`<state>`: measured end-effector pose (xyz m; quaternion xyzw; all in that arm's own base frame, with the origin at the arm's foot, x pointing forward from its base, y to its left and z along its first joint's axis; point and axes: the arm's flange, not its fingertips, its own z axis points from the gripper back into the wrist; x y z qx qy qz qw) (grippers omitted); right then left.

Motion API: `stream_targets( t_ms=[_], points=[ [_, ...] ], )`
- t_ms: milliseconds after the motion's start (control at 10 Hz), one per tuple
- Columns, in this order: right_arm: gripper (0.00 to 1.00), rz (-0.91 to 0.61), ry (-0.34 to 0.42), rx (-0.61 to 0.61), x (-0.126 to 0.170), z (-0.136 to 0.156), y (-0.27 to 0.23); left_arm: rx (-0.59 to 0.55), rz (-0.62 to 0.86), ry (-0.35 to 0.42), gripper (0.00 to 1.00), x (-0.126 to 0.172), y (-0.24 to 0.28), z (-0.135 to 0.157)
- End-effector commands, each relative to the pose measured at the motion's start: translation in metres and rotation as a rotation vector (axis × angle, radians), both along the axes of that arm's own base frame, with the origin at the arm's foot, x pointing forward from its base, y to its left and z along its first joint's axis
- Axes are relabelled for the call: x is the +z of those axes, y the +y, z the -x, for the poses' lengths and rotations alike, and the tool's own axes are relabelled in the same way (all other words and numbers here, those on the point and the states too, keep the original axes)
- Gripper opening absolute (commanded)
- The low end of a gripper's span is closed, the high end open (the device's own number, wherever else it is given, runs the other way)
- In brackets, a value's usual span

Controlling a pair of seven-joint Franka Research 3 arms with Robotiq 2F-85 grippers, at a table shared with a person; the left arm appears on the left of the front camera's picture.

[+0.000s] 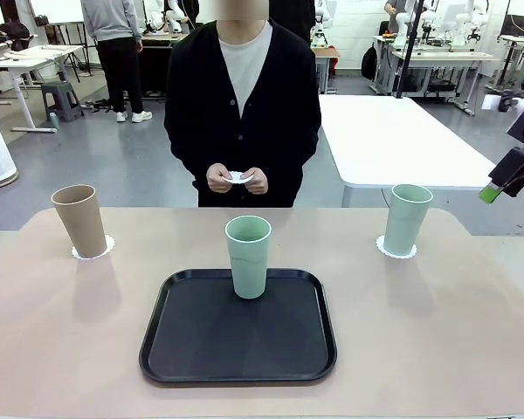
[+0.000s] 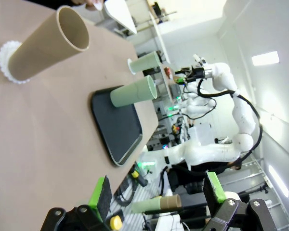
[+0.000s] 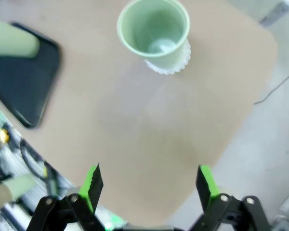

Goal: Place coasters on the table and set cups on them.
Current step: Take one Reusable plastic cup from the Flat Tray and place it on a coaster set by the human.

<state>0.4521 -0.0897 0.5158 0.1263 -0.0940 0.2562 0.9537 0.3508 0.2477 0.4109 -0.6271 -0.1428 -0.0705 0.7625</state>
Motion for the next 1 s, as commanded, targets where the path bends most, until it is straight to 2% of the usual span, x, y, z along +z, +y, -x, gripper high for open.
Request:
stream_targets(
  t_ms=[0, 200, 500, 700, 900],
  points=[
    [1.00, -0.519, 0.086, -0.196, 0.017, 0.009, -0.066, 0.006, -0.002, -0.007, 1.00, 0.002, 0.001, 0.000],
    [1.00, -0.706, 0.222, -0.313, 0.002, 0.013, -0.116, 0.006, -0.002, -0.007, 1.00, 0.002, 0.001, 0.000],
    [1.00, -0.924, 0.334, -0.323, -0.033, 0.038, -0.165, 0.006, -0.002, -0.007, 1.00, 0.002, 0.001, 0.000],
    [1.00, -1.033, 0.335, -0.357, -0.058, 0.046, -0.185, 0.006, -0.002, -0.007, 1.00, 0.002, 0.001, 0.000],
    [1.00, -1.083, 0.303, -0.415, -0.074, 0.058, -0.199, 0.006, -0.002, -0.007, 1.00, 0.002, 0.001, 0.000]
  ],
)
